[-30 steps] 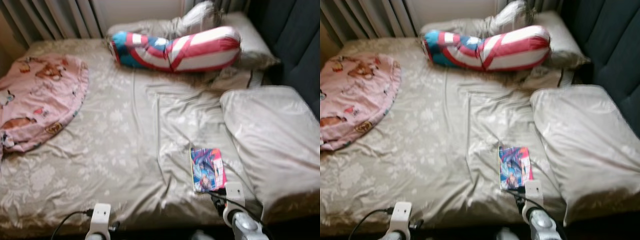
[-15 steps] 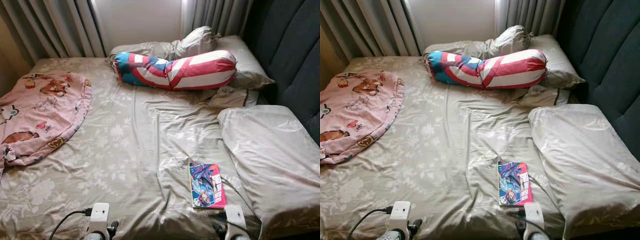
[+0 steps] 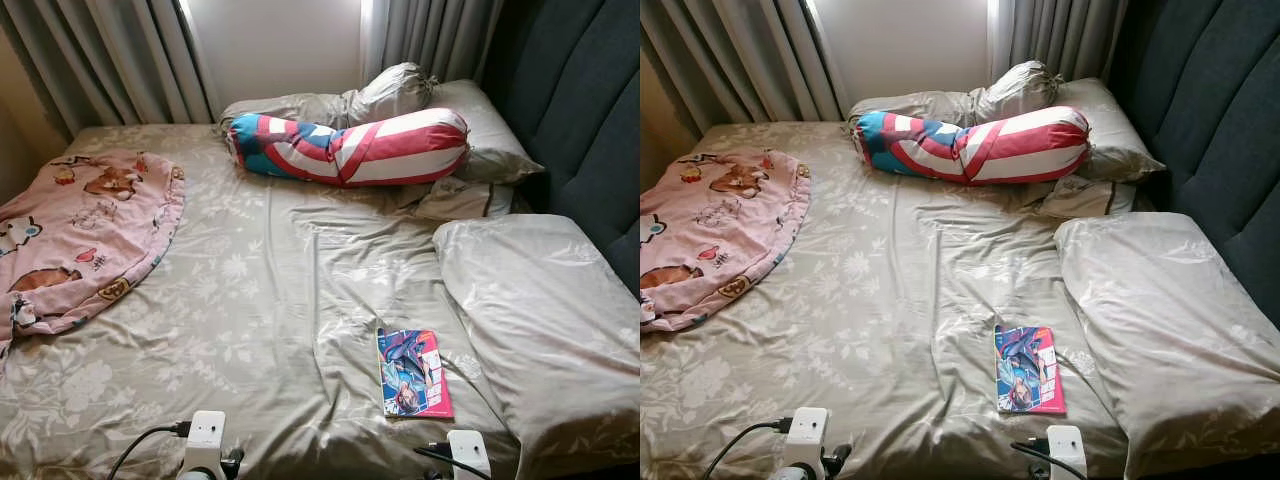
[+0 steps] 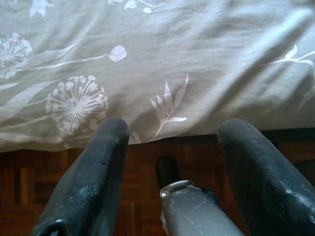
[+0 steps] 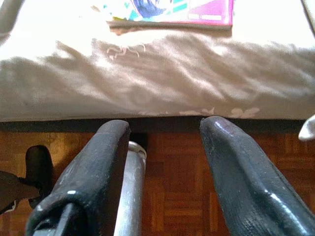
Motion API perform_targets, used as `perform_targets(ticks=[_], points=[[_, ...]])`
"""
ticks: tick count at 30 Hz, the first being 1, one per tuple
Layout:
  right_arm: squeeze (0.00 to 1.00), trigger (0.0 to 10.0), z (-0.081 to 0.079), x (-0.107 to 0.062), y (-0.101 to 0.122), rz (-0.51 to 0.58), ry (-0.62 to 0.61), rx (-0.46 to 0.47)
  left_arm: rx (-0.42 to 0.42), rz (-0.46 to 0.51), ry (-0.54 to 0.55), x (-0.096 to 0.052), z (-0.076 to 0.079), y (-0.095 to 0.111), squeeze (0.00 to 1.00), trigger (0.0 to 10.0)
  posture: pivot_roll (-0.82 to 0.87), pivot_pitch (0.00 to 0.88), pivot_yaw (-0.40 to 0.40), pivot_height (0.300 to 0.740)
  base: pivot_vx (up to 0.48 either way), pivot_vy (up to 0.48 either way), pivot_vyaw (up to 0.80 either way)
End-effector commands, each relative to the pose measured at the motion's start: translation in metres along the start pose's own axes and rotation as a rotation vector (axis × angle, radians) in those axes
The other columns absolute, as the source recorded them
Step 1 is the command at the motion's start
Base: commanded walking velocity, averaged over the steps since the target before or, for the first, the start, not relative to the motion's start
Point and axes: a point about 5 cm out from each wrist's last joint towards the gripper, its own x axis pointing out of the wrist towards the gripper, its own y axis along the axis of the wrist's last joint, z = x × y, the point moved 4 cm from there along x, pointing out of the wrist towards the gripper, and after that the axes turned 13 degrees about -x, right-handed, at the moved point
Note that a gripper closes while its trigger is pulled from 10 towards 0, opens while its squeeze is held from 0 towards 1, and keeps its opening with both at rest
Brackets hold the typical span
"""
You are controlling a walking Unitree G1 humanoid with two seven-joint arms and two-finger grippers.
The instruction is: Clean up the room
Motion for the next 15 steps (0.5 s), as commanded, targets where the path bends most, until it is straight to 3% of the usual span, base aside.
perform_targets(ticks=[1,6,9,11,15], points=[[0.00,10.0,0.003,-0.001,-0.004,-0.012,0.000,-0.005,0.005,-0.021,0.017,-0.001,-0.005,-0.005,0.00,10.0,-0.10,0.044,-0.004,0.740,0.000,0.000,0.00],[0.00,10.0,0.010,-0.004,-0.016,-0.036,-0.004,-0.054,0.003,-0.019,0.021,-0.001,-0.006,-0.004,0.00,10.0,-0.10,0.044,-0.004,0.740,0.000,0.000,0.00],[0.00,10.0,0.014,-0.008,-0.028,-0.059,-0.006,-0.050,-0.009,-0.021,0.025,-0.001,-0.006,-0.004,0.00,10.0,-0.10,0.044,-0.004,0.740,0.000,0.000,0.80],[0.00,10.0,0.015,-0.009,-0.032,-0.071,-0.006,-0.039,-0.008,-0.021,0.026,-0.001,-0.006,-0.004,0.00,10.0,-0.10,0.044,-0.004,0.740,0.000,0.334,0.80],[0.00,10.0,0.017,-0.011,-0.042,-0.093,-0.015,-0.011,-0.003,-0.021,0.031,-0.001,-0.007,-0.004,0.00,10.0,-0.10,0.041,-0.006,0.740,0.000,0.415,0.00]])
